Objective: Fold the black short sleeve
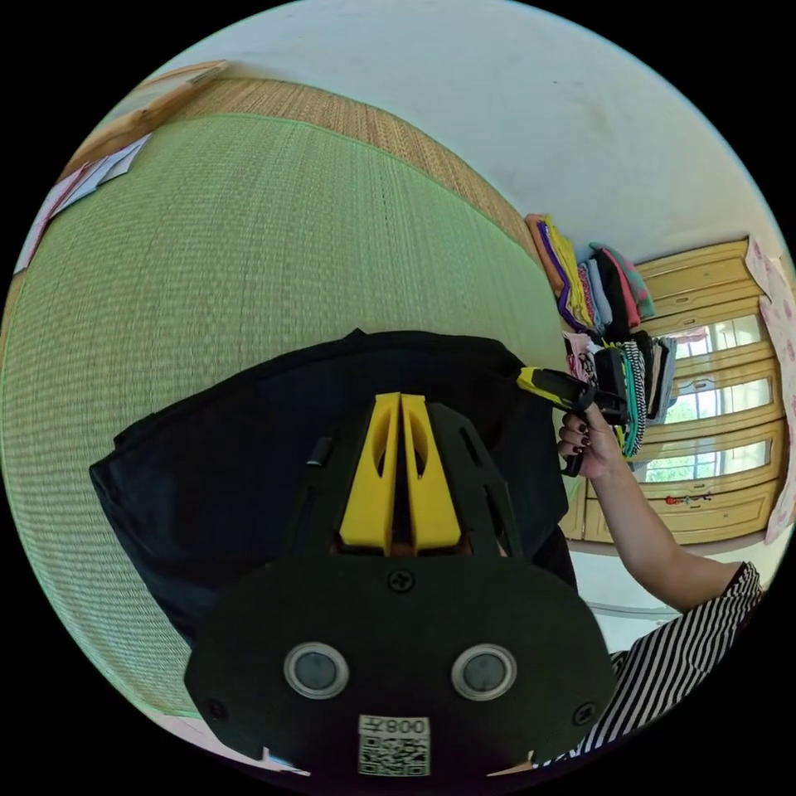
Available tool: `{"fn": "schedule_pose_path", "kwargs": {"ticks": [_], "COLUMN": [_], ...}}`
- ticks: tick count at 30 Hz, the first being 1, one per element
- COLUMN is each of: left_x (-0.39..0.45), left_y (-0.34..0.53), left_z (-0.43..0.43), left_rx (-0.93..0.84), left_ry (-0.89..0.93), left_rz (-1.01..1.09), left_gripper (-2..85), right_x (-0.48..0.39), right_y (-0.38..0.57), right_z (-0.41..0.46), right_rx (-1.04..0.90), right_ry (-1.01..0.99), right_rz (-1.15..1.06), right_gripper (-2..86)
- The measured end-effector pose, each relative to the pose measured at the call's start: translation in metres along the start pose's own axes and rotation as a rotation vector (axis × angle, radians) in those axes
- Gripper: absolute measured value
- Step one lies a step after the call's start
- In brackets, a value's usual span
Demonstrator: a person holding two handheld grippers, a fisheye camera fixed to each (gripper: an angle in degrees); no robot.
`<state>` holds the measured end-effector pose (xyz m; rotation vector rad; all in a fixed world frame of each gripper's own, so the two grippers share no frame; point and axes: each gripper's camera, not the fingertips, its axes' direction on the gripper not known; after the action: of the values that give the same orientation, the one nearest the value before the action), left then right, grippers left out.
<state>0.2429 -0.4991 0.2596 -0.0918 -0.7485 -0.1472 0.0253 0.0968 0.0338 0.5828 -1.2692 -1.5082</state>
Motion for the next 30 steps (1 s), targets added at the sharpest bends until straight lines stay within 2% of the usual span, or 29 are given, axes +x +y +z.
{"fn": "schedule_pose_path", "kwargs": {"ticks": [3,6,11,14,16,22,30], "left_x": [0.015,0.053,0.117,0.133,0.137,0.137,0.105], "left_y": [-0.004,-0.005,-0.014,-0.019,-0.019,-0.019,-0.014], "left_z": [-0.017,-0.025,-0.006,0.012,0.014,-0.016,-0.005], "left_rx": [0.061,0.062,-0.067,-0.174,-0.189,-0.124,-0.183], "left_ry": [0.041,0.022,-0.138,-0.273,-0.340,-0.302,-0.334], "left_rz": [0.046,0.220,0.492,0.554,0.568,0.550,0.481], "left_gripper": [2.1,4.9,7.3,5.3,2.8,0.8,1.5], "right_x": [-0.005,-0.009,-0.013,-0.016,-0.019,-0.041,-0.078], "right_y": [0.002,0.012,0.037,0.052,0.058,0.067,0.052], "right_z": [-0.014,-0.026,-0.045,-0.056,-0.062,-0.084,-0.095], "right_rx": [0.011,0.018,0.030,0.029,0.020,0.025,0.003], "right_ry": [-0.007,-0.020,-0.023,-0.013,0.003,0.044,0.216], "right_rz": [-0.021,-0.044,-0.064,-0.070,-0.078,-0.138,-0.198], "right_gripper": [0.1,0.1,0.2,0.3,0.3,0.4,0.2]}}
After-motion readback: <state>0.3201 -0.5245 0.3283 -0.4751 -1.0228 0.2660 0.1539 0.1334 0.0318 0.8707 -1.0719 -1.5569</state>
